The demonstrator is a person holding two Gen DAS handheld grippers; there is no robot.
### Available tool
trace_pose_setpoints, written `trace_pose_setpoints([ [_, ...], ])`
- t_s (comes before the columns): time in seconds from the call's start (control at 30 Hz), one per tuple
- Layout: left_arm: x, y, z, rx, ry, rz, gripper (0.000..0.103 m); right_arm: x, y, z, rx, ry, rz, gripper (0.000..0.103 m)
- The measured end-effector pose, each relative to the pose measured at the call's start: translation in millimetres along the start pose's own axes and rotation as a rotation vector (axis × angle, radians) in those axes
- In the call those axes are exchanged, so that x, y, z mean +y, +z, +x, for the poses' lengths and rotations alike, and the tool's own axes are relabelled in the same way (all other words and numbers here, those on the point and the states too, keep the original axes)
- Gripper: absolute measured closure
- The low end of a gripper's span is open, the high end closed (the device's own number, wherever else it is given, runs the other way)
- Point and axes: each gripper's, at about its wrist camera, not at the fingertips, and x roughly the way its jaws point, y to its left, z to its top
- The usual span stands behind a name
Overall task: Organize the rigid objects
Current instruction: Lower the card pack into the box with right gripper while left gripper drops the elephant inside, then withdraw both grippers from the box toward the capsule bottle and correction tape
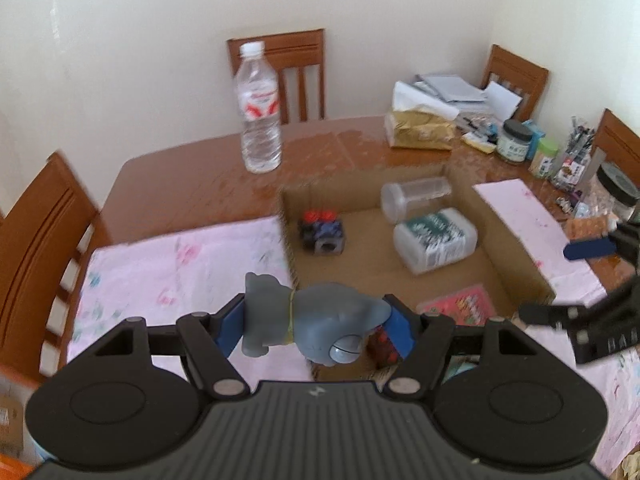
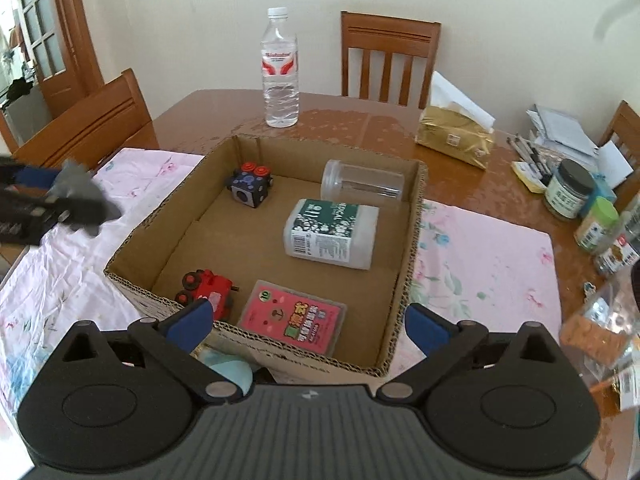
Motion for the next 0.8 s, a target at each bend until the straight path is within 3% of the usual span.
trace_pose_setpoints([
  [0.3, -16, 35, 43, -0.02, -0.036, 0.027, 0.029, -14, -11, -16, -0.013, -0.058, 0.053, 0.0],
  [0.4, -13, 41, 48, -0.042, -0.019, -0.01, 0.003, -19, -17, -17, -0.004, -0.07, 0.066, 0.0],
  [0.5, -9, 38, 42, -0.083, -0.012, -0.03, 0.002, -23, -23, -15, 0.013, -0.081, 0.081, 0.0],
  [0.8, 2, 5, 26, -0.055, 0.028, -0.054, 0.002, -22, -35, -7, 0.056, -0.082, 0.083, 0.0],
])
